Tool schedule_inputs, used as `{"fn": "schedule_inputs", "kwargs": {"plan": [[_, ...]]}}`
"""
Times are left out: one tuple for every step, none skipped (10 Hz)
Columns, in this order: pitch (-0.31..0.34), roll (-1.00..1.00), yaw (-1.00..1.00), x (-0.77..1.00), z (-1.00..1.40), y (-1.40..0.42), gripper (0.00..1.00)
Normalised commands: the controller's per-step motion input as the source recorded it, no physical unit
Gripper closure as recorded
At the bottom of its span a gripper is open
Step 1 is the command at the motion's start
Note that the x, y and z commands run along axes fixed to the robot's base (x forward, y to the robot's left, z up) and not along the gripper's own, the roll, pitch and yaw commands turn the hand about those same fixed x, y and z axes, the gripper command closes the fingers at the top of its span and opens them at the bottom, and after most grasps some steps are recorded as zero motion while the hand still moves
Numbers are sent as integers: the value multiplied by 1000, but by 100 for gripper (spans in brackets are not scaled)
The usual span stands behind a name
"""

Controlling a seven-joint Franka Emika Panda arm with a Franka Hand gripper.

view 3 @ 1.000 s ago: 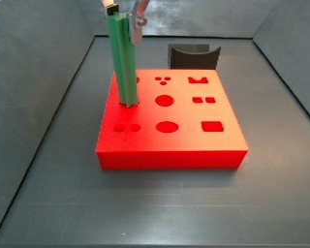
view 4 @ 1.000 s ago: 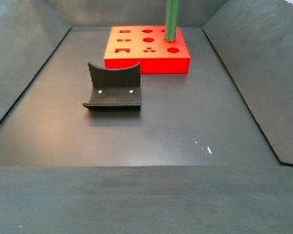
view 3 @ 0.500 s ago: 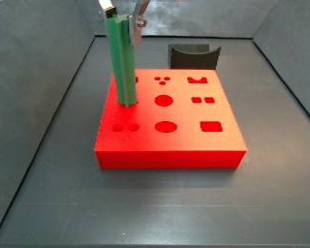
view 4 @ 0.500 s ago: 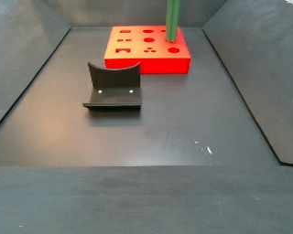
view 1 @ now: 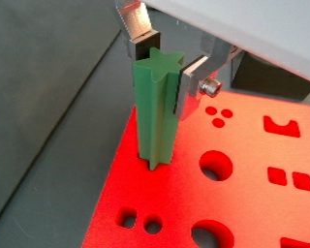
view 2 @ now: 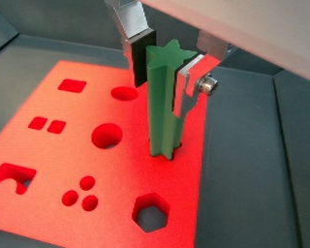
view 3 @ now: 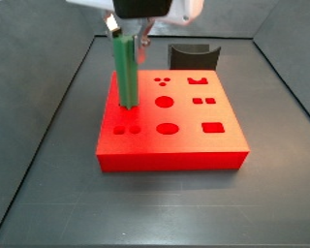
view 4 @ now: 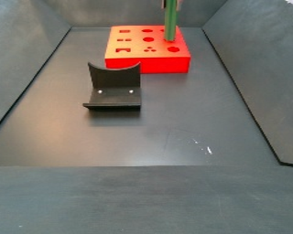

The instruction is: Insert the star object.

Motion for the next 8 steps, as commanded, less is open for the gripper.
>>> {"fn": "schedule_inputs", "kwargs": {"plan": [[50, 201, 6, 249, -569, -37, 100], [66, 273, 0, 177, -640, -63, 100], [79, 309, 0, 206, -634, -140, 100], [21, 213, 0, 137, -860, -120, 100], [0, 121, 0, 63, -1000, -29, 100], [0, 0, 0, 163, -700, 0, 100], [0, -13, 0, 0, 0, 0, 100], [0, 0, 0, 0, 0, 0, 100]]}}
